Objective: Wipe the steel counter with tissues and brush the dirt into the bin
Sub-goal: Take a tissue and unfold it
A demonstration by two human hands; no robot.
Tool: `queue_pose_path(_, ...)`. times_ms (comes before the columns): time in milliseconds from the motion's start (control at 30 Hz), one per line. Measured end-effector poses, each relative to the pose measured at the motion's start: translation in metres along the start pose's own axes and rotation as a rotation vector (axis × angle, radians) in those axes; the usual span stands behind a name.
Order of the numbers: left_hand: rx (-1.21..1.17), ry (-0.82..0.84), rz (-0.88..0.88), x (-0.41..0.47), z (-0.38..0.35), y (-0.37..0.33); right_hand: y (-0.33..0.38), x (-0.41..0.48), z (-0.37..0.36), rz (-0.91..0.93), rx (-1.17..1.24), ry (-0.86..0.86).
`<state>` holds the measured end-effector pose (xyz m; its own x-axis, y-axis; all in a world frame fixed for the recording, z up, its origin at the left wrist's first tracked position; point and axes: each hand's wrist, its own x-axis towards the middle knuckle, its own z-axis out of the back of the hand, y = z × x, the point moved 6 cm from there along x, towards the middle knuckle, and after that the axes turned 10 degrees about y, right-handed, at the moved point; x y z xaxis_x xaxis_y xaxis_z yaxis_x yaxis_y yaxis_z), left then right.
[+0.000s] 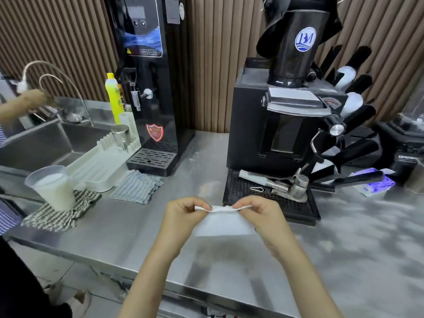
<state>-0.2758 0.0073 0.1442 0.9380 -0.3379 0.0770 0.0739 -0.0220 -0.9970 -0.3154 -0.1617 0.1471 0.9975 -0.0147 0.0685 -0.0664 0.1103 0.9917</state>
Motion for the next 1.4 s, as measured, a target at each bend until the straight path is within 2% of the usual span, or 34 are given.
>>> queue_pose_path(167,0.036,0.068,0.026,0.037,0.030,0.008,-0.012,0.036,-0.020,-0.053,0.010,-0.127)
queue_pose_path(367,0.039,0.187,0.082,0.077,0.072,0.020,-0.018,0.077,-0.054,-0.106,0.052,-0.146)
queue_pose_path(633,0.097,0.320,0.107,0.117,0.099,0.044,-0.035,0.112,-0.077,-0.167,-0.077,-0.245)
queue_pose_path(867,0.101,0.363,0.134,0.140,0.105,0.057,-0.039,0.126,-0.088,-0.219,-0.087,-0.237)
queue_pose_path(1033,0.077,0.354,0.192,0.145,0.107,0.068,-0.047,0.130,-0.092,-0.250,-0.018,-0.183)
queue_pose_path(1200,0.091,0.324,0.191,0.156,0.108,0.076,-0.056,0.134,-0.089,-0.274,-0.029,-0.207)
queue_pose_path(1400,0.117,0.431,0.187,0.158,0.100,0.079,-0.061,0.133,-0.081,-0.372,-0.066,-0.151)
